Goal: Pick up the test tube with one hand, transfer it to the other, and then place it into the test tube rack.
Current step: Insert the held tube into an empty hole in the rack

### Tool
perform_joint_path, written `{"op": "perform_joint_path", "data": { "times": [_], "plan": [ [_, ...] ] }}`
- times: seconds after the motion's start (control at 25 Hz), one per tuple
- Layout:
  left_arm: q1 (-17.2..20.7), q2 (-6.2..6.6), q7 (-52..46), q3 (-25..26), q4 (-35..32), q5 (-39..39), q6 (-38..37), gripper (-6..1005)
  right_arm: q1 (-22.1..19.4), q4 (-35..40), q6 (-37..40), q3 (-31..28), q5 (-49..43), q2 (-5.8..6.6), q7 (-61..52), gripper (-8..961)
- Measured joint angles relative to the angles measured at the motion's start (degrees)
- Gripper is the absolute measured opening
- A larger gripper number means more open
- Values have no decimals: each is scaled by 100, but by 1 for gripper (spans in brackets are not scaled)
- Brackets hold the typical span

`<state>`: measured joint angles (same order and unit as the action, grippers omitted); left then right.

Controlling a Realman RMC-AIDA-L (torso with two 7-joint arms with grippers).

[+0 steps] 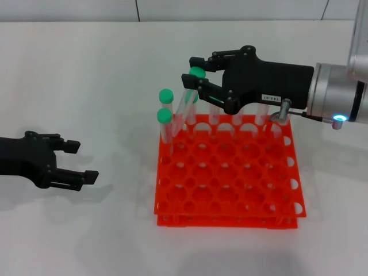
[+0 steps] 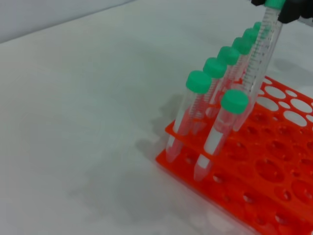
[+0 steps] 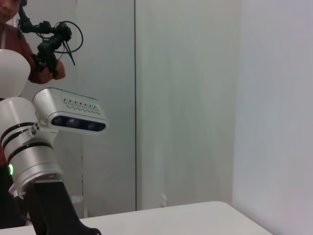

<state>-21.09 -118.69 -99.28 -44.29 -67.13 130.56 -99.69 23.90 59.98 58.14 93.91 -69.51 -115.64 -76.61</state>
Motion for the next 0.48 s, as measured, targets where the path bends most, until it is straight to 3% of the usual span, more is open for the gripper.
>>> {"op": "perform_joint_path", "data": {
  "times": [0.48],
  "plan": [
    [13,-14,68,0,59,4,14,886,-178,-68,-33,1,-12,1,189,272]
  ]
}}
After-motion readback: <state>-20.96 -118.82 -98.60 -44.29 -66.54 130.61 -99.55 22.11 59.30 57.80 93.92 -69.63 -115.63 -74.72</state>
